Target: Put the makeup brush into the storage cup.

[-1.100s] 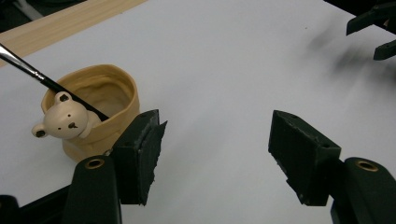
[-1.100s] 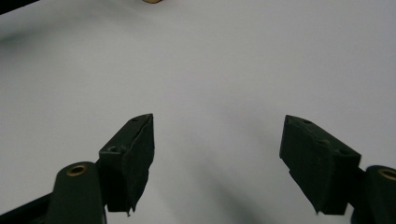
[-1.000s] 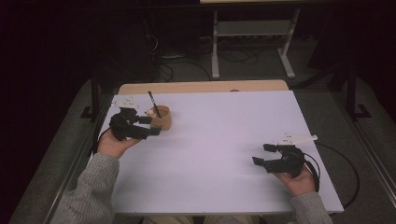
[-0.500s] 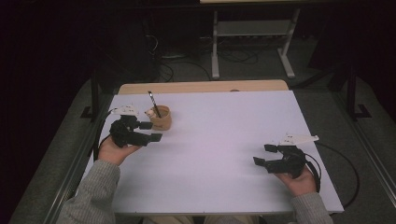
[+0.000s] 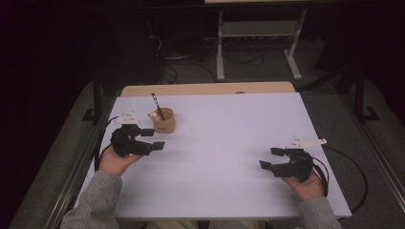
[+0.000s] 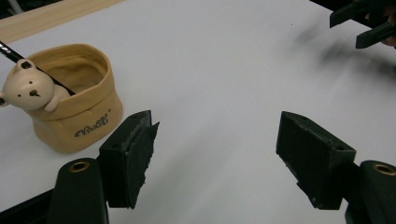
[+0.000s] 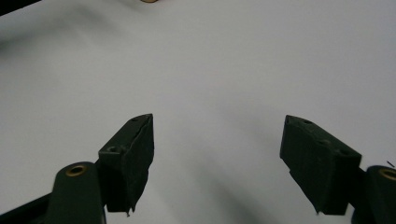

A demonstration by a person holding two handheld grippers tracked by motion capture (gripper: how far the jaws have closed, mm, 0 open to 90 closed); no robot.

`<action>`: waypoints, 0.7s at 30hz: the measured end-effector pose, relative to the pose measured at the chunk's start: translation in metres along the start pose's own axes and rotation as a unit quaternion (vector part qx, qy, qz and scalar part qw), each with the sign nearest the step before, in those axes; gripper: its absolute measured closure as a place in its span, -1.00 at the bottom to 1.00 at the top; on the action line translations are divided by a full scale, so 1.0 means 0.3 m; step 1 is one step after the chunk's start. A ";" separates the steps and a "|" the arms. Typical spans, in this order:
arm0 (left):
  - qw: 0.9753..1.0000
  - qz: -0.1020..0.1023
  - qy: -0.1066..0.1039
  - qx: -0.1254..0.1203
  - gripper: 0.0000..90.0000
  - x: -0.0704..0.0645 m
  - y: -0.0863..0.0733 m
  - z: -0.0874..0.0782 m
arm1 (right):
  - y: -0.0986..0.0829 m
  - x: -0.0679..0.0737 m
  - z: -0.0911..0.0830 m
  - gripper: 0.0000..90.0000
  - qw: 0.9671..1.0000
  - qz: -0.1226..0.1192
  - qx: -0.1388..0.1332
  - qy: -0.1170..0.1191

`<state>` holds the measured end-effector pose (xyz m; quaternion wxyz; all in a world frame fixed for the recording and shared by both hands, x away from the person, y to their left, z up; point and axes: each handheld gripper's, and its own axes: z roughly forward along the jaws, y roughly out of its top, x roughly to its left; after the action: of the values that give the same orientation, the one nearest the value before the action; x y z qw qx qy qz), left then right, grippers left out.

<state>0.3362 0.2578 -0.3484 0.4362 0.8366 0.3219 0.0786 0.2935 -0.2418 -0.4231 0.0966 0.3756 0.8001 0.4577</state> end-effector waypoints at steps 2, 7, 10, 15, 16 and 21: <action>1.000 0.000 0.000 -0.002 -0.40 -0.009 -0.013 0.003 | 0.000 0.000 0.002 -0.45 1.000 -0.001 0.001 0.000; 1.000 0.000 -0.002 -0.008 -0.41 -0.023 -0.034 0.005 | -0.001 0.001 0.003 -0.45 1.000 -0.001 0.002 0.000; 1.000 -0.001 -0.002 -0.011 -0.42 -0.031 -0.046 0.008 | -0.001 0.001 0.003 -0.45 1.000 -0.001 0.002 0.000; 1.000 -0.001 -0.001 -0.014 -0.44 -0.042 -0.064 0.009 | -0.002 0.000 0.005 -0.45 1.000 -0.002 0.003 0.001; 1.000 -0.001 -0.001 -0.014 -0.44 -0.043 -0.067 0.011 | -0.002 0.000 0.005 -0.45 1.000 -0.001 0.004 0.002; 1.000 0.001 -0.001 -0.017 -0.45 -0.057 -0.075 0.013 | -0.002 0.000 0.005 -0.45 1.000 0.000 0.004 0.002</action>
<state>0.3138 0.2539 -0.3659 0.4509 0.8294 0.3189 0.0837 0.2940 -0.2410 -0.4245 0.0942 0.3749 0.8020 0.4554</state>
